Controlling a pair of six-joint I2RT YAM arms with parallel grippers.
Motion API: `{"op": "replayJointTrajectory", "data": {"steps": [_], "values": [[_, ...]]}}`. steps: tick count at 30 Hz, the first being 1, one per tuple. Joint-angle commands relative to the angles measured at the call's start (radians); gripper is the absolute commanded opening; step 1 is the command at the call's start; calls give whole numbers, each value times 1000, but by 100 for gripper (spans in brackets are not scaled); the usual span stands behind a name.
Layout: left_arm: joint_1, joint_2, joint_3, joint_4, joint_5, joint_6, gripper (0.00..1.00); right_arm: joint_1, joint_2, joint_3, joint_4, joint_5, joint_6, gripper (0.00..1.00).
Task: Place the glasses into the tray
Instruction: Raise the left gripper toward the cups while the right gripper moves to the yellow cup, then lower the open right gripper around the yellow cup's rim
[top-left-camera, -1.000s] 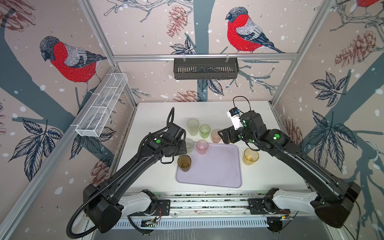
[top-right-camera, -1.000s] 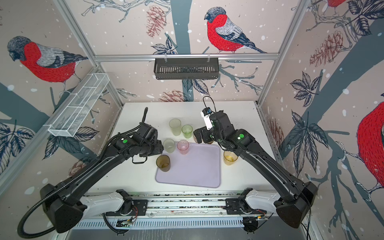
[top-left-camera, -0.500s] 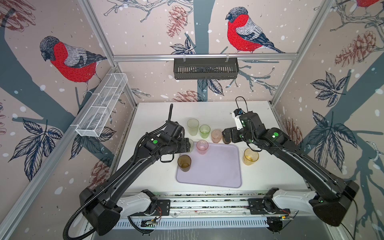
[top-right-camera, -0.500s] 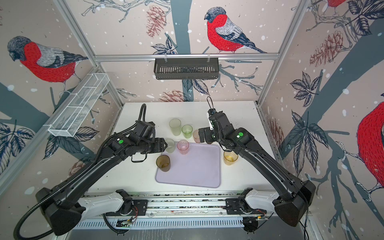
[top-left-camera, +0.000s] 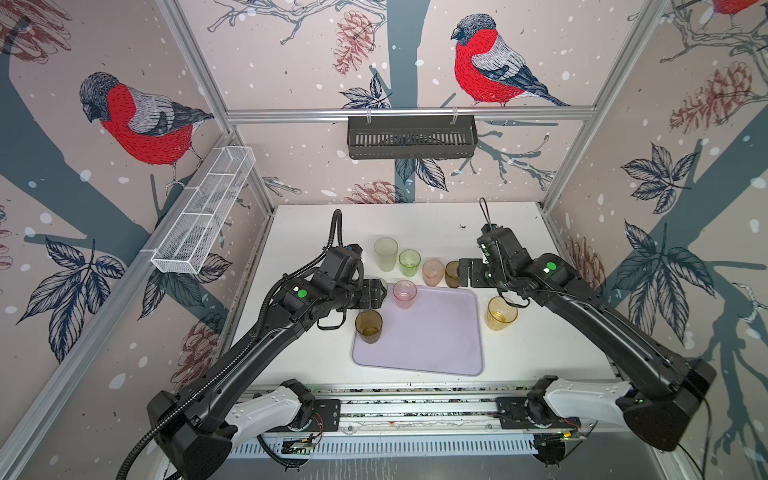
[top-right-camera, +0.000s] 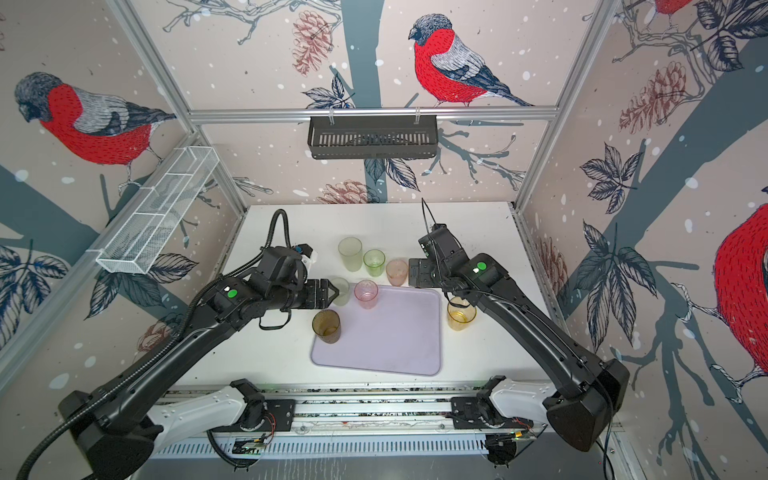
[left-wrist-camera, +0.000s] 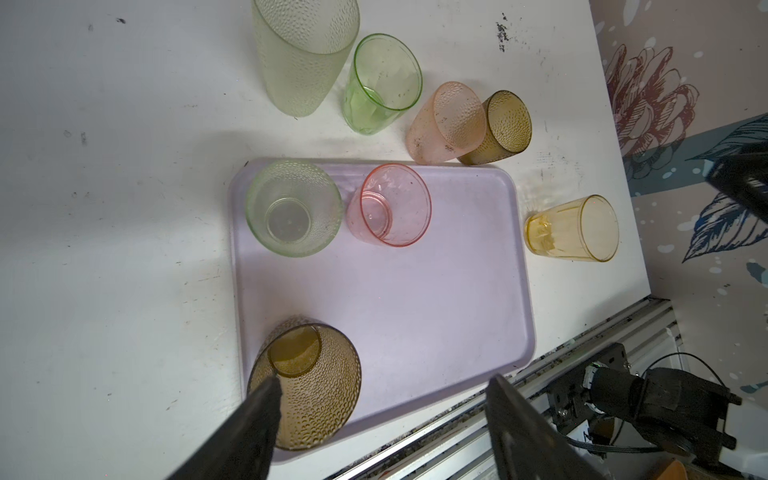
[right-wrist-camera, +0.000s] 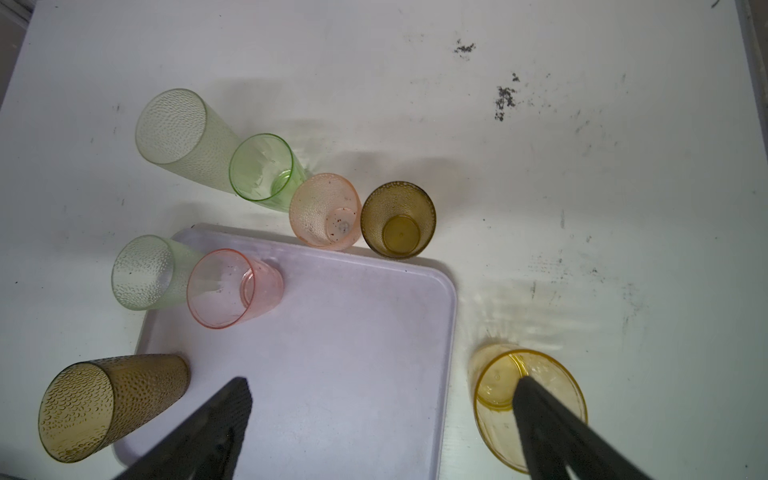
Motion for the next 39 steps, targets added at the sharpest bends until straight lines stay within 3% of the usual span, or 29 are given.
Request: {"op": "replayJointTrajectory", "data": {"steps": [1,7,22,39], "values": [[-2,-10,0,55,37,48,82,-23,0,-17,-28,-13,64,100],[-2,-4,22,49,30,69,84,-111,-14,-51,2,-92,52,100],[-1,104,86,99,14,51,97,-389,-51,-120,-41,-216,-122,100],[-2,179,136,182,94,86,98,-525,-116,-262,-65,-225,-124,100]]}}
